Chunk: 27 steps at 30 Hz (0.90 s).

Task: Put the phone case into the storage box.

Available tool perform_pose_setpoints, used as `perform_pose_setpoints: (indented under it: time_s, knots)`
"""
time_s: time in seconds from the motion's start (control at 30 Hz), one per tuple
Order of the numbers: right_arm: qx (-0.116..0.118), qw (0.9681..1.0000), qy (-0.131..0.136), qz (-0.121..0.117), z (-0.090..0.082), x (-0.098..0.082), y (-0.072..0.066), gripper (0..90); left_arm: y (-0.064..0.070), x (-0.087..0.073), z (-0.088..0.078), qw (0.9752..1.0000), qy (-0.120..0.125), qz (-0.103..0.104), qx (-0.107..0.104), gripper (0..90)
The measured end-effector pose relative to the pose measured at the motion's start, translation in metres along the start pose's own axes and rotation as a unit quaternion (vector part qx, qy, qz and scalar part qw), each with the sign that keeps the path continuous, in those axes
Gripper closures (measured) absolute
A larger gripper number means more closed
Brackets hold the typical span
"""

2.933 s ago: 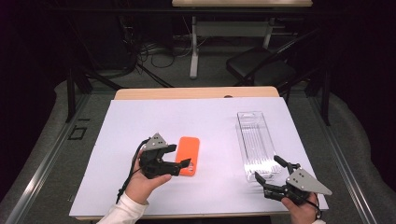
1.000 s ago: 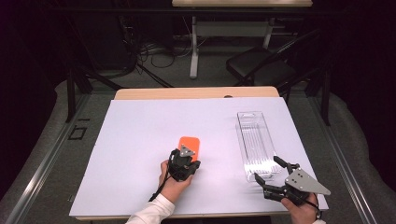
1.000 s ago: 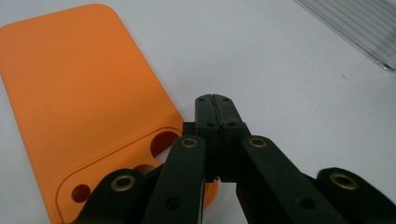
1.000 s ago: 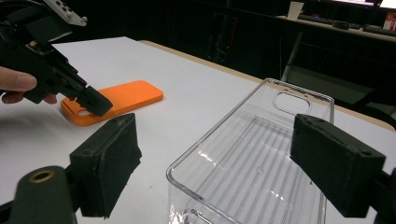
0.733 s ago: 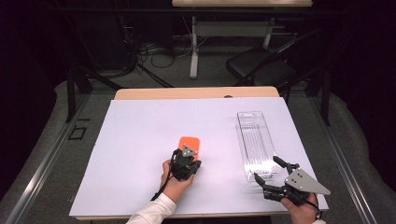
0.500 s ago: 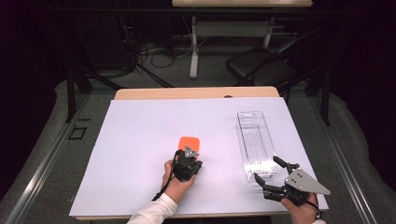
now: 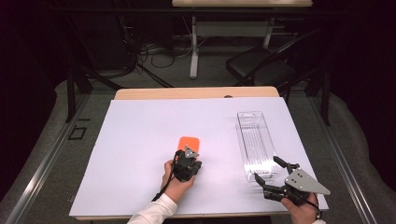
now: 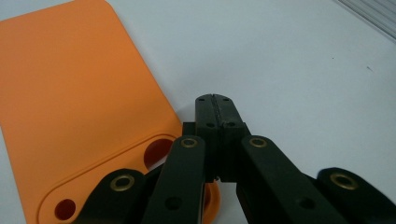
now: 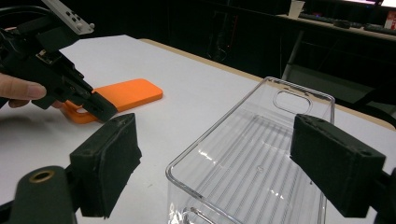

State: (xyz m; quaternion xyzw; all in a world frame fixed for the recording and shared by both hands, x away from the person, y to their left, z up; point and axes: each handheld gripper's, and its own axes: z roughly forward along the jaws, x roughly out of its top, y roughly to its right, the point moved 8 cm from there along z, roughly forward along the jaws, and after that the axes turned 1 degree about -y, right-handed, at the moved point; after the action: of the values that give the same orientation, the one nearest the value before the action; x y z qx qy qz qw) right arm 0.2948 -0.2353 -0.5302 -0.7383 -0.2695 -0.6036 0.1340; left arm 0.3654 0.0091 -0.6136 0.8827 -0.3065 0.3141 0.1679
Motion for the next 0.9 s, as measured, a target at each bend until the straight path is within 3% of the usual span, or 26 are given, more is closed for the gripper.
perform_pose_setpoints:
  time_s: [0.4, 0.63, 0.8, 0.9]
  knots:
    - [0.0, 1.0, -0.001, 0.002, 0.0, 0.0, 0.0, 14.7, -0.017, -0.009, -0.011, 0.9998, -0.017, -0.005, 0.013, 90.0]
    - [-0.002, 1.0, -0.002, -0.001, 0.0, 0.0, 0.0, 14.7, -0.032, -0.018, -0.022, 0.9994, -0.027, -0.013, 0.018, 89.4]
    - [-0.002, 1.0, -0.002, -0.001, 0.0, -0.001, 0.0, 14.7, -0.04, -0.025, -0.027, 0.9991, -0.03, -0.008, 0.028, 89.4]
    - [-0.002, 1.0, -0.002, -0.001, 0.0, -0.001, 0.0, 14.7, -0.05, -0.031, -0.034, 0.9988, -0.03, -0.017, 0.035, 89.5]
